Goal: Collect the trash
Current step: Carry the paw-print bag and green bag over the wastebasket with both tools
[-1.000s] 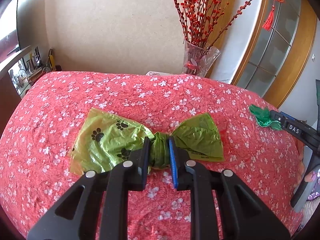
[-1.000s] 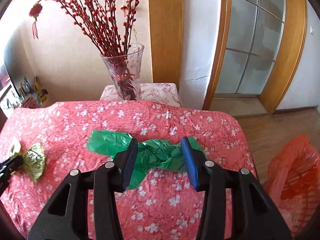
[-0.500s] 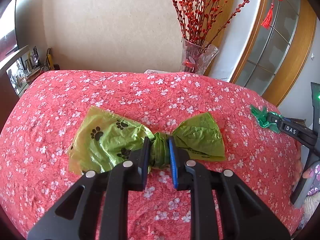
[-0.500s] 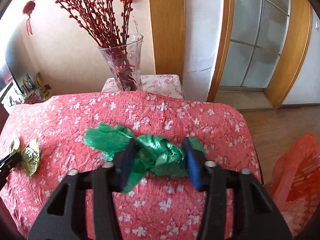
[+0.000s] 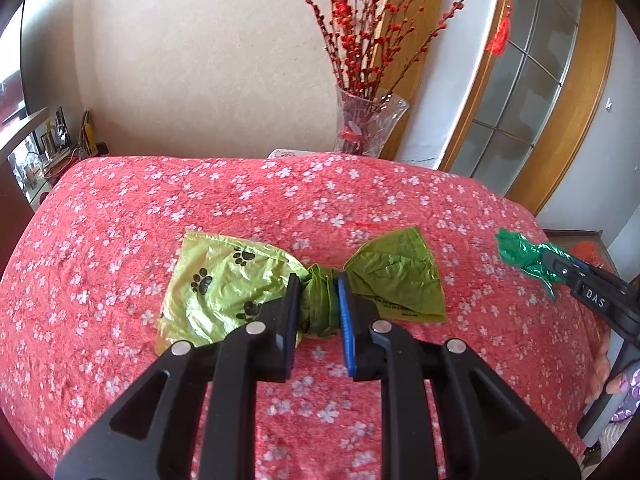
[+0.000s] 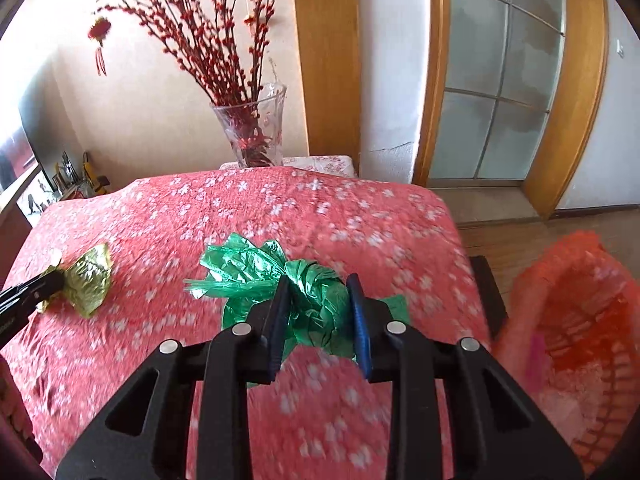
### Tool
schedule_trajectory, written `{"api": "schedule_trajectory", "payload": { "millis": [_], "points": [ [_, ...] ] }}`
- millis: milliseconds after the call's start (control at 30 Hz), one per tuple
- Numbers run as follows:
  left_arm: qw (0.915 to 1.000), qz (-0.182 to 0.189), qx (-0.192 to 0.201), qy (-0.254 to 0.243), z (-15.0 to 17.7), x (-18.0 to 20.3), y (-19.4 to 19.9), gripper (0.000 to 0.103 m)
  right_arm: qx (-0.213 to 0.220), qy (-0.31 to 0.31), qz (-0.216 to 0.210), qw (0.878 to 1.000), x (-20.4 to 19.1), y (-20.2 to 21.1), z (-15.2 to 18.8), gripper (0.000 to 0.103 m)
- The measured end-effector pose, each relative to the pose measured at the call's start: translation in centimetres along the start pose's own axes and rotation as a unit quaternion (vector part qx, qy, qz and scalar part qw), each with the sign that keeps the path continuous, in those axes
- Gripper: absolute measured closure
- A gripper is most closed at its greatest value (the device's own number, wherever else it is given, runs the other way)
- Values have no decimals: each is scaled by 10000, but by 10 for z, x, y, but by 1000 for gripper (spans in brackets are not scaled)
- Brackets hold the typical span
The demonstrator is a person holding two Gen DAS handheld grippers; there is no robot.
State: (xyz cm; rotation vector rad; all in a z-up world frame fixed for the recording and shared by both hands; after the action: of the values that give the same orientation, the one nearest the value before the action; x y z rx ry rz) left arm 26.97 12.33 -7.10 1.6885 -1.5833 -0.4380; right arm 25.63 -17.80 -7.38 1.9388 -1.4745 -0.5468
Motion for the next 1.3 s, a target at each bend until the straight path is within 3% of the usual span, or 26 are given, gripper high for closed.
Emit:
{"api": "schedule_trajectory", "payload": {
  "millis": [467, 833, 1300],
  "points": [
    [9976, 512, 58, -471, 22, 69, 28, 84, 460, -423, 270, 9977, 36, 86, 33, 74],
    [9913, 1022, -54, -832, 42, 141, 32, 84, 662, -912, 607, 9918, 80, 125, 60, 74],
    [9726, 1858, -287, -1365, 74, 251, 34, 84, 831, -2028, 1302, 9670, 162, 159, 97, 74]
  ]
}}
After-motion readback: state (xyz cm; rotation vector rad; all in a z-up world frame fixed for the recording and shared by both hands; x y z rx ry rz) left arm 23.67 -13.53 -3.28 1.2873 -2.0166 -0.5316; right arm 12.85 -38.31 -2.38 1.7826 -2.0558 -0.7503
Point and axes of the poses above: each gripper's, at about its wrist camera, not at the fingertips, and y roughly against the way its jaws point, x to its right, z to its underside, the point moved 3 cm from there along -y, roughly the way its jaws point, and after that the axes turned 10 degrees about y, right-handed, at the moved point
